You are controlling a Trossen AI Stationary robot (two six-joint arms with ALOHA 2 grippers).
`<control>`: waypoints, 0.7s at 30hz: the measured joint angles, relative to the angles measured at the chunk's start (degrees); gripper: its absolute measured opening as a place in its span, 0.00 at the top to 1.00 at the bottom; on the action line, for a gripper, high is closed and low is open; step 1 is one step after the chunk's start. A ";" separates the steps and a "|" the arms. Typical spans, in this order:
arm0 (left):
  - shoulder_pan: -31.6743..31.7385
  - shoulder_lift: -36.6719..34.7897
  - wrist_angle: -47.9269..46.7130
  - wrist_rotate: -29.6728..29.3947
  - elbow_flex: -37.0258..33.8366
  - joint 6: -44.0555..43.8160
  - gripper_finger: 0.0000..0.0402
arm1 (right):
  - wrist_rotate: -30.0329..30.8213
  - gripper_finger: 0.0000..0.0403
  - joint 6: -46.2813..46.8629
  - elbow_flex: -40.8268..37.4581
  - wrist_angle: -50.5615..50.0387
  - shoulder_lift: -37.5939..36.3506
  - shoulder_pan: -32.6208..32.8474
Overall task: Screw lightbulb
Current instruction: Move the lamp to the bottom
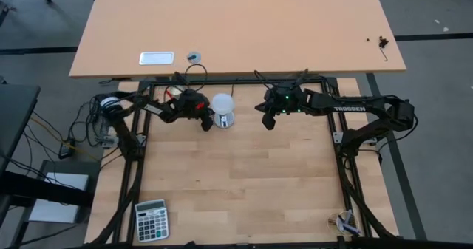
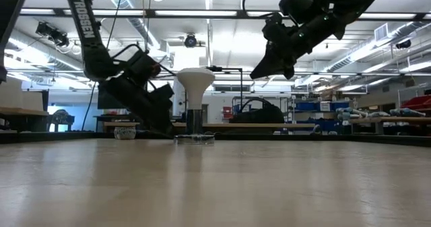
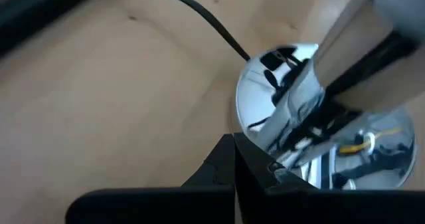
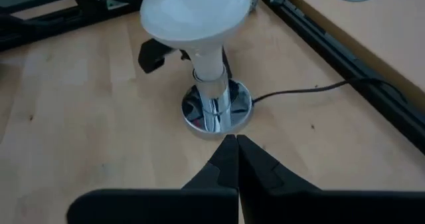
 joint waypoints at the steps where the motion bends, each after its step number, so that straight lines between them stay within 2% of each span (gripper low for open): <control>1: -0.35 0.89 -0.09 0.83 0.61 0.04 1.00 | 0.00 0.99 0.00 -0.01 -0.30 -0.17 0.08; 8: -4.81 3.96 1.12 1.41 2.87 -0.12 1.00 | -0.04 0.99 0.00 -0.02 -0.33 -0.82 0.81; 21: -11.97 3.90 4.36 -1.50 2.94 -2.08 1.00 | -0.04 0.99 0.67 -1.14 0.78 -0.80 0.83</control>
